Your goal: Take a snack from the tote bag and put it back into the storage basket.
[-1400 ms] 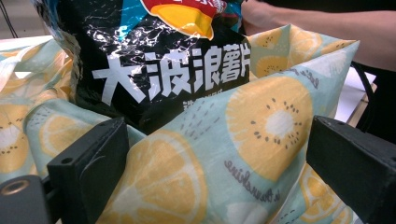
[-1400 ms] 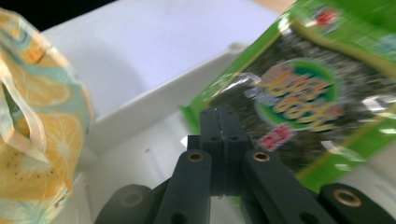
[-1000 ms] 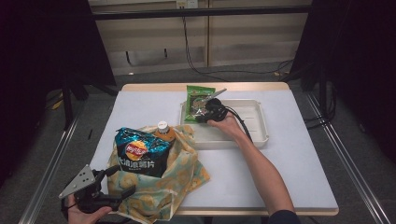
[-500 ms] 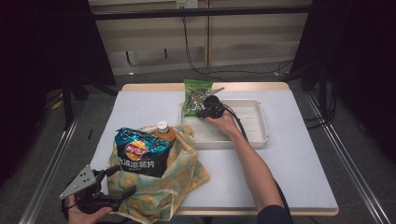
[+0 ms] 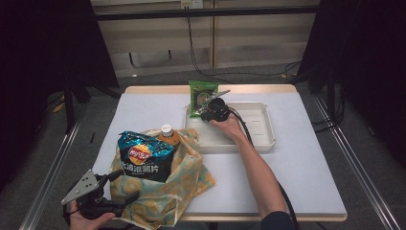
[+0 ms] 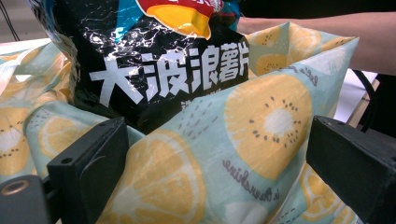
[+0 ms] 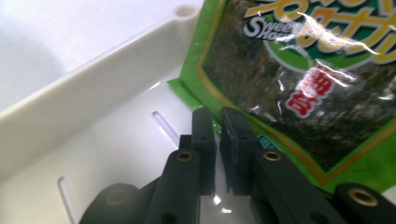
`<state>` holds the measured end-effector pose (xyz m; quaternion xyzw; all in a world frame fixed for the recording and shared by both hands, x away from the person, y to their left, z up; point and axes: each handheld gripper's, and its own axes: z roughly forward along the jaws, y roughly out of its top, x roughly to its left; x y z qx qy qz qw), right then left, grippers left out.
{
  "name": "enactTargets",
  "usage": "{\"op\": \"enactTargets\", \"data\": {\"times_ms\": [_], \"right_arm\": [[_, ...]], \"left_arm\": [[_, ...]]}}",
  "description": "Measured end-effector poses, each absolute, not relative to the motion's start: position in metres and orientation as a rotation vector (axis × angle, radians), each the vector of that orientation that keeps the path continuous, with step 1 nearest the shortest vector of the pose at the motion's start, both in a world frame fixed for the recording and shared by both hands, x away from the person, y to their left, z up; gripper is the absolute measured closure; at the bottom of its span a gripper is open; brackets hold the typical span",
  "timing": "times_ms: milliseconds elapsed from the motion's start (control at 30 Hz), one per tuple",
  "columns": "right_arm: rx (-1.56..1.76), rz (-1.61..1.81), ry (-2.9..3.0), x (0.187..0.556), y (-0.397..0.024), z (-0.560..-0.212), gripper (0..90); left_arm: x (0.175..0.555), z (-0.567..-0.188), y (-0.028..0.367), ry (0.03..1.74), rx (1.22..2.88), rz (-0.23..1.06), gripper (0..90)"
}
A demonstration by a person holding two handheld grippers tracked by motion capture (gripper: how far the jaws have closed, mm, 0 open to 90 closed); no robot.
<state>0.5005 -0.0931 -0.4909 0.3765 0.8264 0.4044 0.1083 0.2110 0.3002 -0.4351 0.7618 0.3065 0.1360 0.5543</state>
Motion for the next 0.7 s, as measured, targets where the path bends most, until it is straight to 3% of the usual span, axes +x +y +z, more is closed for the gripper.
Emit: {"op": "enactTargets", "data": {"times_ms": [533,700], "right_arm": [[1.041,1.292,2.431,0.485,-0.099,-0.472,76.9],[1.009,1.38,2.396,0.47,-0.105,-0.461,69.4]], "left_arm": [[0.211,-0.435,0.3,0.723,1.797,0.321,6.2],[0.211,-0.435,0.301,0.729,1.79,0.318,6.2]]}}
